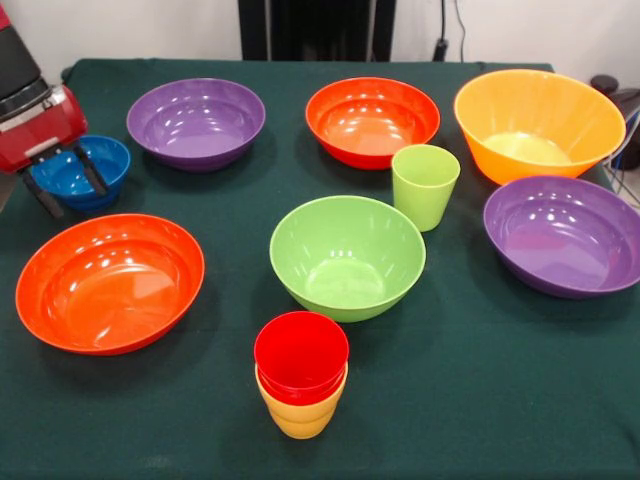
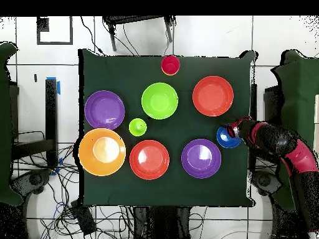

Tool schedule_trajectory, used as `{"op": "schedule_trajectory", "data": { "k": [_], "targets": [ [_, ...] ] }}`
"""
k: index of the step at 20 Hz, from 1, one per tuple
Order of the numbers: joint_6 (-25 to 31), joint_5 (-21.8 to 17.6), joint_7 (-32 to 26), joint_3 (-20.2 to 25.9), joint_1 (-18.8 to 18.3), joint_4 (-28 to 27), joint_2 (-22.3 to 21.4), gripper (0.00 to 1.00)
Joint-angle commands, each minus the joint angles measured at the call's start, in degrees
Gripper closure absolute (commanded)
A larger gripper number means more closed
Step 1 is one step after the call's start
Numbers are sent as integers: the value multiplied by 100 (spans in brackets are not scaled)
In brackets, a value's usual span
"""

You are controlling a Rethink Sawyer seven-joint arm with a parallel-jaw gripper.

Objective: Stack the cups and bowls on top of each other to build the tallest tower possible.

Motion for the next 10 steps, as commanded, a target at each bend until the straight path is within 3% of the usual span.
{"op": "schedule_trajectory", "data": {
  "k": [1, 10],
  "targets": [
    [-224, -532, -936, -246, 329, -472, 183, 0],
    [-10, -501, -1040, -218, 353, -573, 139, 0]
  ]
}}
